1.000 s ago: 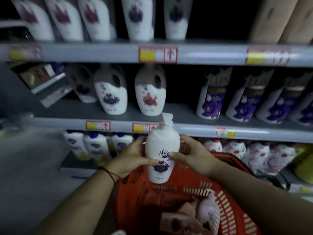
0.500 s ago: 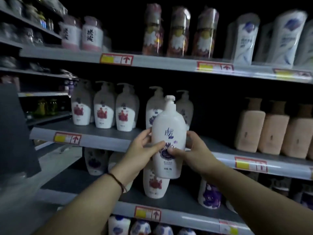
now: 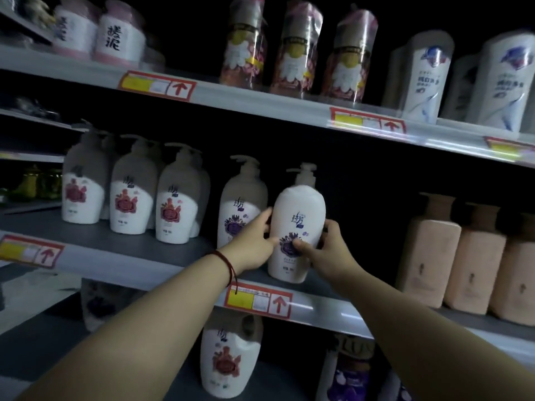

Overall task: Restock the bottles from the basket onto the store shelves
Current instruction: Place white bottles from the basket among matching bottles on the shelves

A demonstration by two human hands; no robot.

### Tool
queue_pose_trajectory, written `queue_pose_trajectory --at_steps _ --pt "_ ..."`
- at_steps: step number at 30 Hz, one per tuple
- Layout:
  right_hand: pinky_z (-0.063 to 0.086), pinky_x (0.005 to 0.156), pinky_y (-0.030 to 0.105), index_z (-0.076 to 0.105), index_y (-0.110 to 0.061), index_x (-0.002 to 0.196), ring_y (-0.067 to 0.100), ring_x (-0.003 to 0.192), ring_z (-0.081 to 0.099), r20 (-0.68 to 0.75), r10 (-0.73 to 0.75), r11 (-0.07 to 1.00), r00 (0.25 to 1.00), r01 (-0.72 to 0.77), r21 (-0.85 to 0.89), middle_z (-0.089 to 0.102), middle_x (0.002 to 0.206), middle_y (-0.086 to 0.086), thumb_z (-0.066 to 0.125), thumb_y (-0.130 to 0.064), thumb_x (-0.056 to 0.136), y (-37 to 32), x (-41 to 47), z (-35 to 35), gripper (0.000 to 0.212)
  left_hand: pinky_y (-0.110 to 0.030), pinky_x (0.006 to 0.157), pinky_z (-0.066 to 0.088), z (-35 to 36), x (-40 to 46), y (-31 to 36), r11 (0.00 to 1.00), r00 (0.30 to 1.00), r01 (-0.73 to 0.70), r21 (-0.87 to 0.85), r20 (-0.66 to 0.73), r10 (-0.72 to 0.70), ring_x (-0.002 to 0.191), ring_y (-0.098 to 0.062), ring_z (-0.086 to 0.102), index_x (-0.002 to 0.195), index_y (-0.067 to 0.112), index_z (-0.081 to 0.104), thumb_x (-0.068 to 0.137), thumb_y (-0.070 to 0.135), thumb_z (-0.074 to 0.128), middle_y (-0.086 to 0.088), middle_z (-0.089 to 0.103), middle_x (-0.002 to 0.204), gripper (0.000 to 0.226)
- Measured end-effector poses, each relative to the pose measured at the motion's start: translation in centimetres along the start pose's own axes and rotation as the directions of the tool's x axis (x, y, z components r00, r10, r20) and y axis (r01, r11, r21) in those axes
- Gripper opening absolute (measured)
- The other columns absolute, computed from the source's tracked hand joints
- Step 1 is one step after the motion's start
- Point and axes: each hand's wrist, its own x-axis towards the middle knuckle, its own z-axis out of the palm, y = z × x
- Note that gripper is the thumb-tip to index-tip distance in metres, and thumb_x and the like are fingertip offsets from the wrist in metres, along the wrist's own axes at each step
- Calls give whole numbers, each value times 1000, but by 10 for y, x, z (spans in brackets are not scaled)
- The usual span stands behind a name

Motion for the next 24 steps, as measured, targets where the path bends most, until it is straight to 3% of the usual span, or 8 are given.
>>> queue_pose_trajectory --at_steps 5,10,13,15,17,19,21,24 --pt "52 95 46 31 -12 134 25 107 61 -3 13 1000 1000 -12 19 58 121 12 72 -13 82 19 21 1 67 -41 112 35 20 -4 -10 963 997 28 269 65 -47 133 -23 42 150 28 -9 87 21 50 -6 33 153 87" --pt "47 100 48 30 -14 138 28 113 58 0 75 994 997 -75 -76 57 129 13 72 -22 81 18 15 5 71 -40 94 44 30 -11 -9 747 999 11 665 -32 14 126 -31 47 151 23 -7 94 37 47 -5 30 153 79" --pt "35 108 38 24 -8 146 30 132 42 -66 44 960 997 -61 -275 40 145 14 65 -28 88 7 -18 0 74 -39 111 32 33 -32 -6 709 995 -70 701 -1 99 146 -22 18 151 27 -3 96 40 43 1 1 162 73" --pt "33 108 35 34 -6 141 30 134 38 -20 -177 849 984 142 -510 37 147 15 60 -25 91 5 -52 -9 60 -36 118 20 37 -59 -9 685 988 -128 717 30 153 148 -14 2 151 31 -1 96 42 40 6 -8 161 69" --pt "39 105 43 48 -5 130 36 129 42 156 -394 635 906 391 -666 42 142 18 62 -18 86 15 -86 -12 48 -38 119 15 43 -93 -24 614 969 -201 764 61 241 148 -13 2 151 29 9 96 41 39 5 0 161 64" --pt "47 95 48 56 -3 117 42 118 50 282 -445 514 850 500 -697 51 132 21 62 -16 79 36 -122 -12 41 -40 116 25 52 -131 -45 505 925 -292 812 105 366 145 -19 23 145 22 34 92 37 41 -3 27 156 56" --pt "50 85 45 60 -5 112 41 109 56 333 -388 472 859 496 -729 58 124 19 61 -20 76 59 -162 -7 39 -37 107 35 64 -168 -73 492 901 -343 800 131 414 133 -19 39 133 17 52 87 32 45 -5 50 142 49" --pt "53 75 44 62 -6 107 39 97 58 385 -197 491 902 431 -757 61 112 16 57 -22 74 106 -219 0 37 -35 91 50 89 -222 -119 564 935 -335 754 192 298 113 -20 54 122 16 60 84 30 50 -3 63 122 42"
